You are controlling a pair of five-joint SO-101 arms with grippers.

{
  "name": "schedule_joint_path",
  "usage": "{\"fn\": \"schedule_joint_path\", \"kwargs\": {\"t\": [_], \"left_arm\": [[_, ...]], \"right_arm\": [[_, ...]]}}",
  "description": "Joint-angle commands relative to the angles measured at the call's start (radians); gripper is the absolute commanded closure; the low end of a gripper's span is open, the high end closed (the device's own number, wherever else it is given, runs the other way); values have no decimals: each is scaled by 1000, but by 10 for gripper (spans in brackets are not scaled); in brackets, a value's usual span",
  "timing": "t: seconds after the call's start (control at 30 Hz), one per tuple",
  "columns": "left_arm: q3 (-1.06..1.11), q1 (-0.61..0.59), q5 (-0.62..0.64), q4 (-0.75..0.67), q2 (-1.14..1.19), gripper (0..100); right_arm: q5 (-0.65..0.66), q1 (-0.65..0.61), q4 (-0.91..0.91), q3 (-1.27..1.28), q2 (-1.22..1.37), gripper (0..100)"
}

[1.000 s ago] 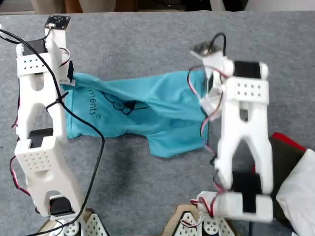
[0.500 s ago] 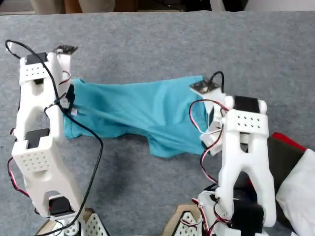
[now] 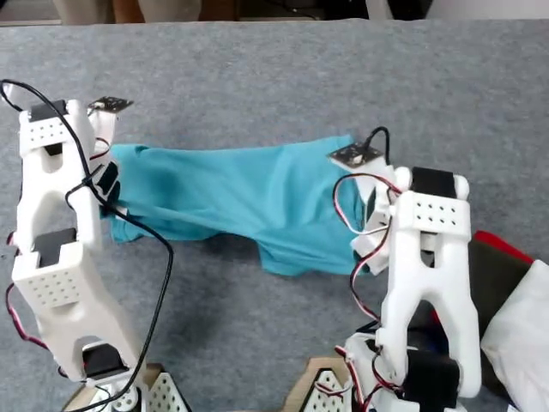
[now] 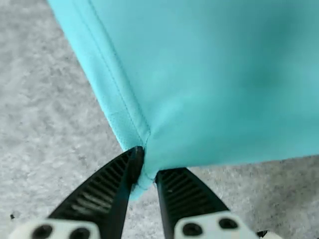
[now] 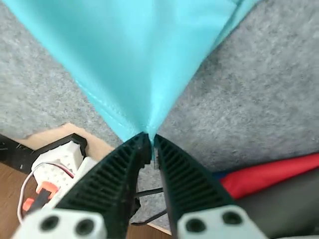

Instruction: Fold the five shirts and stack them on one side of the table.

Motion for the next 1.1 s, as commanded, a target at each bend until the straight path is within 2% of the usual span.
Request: {"fn": "schedule_joint_path", "kwargs": {"t": [0.0,0.4,0.57,0.67,0.77,0.9,1.07], "left_arm": [[-11,0,-12,31,-77,982],[52,9,-40,51,-81,982],[78,9,-40,29,-81,971],[78,2,-34,32,-85,890],[78,-18,51,43,-91,824],[-26,-60,107,91,-91,787],[-307,-109,109,95,-87,789]], "right_arm": [[8,-42,9,-54,-42,993],[9,-85,8,-93,-36,979],[11,-87,11,-93,-36,806],[32,-87,12,-96,-41,711],[32,-81,9,-101,-42,684],[26,-79,5,-165,-35,709],[21,-85,-77,-309,31,972]]}}
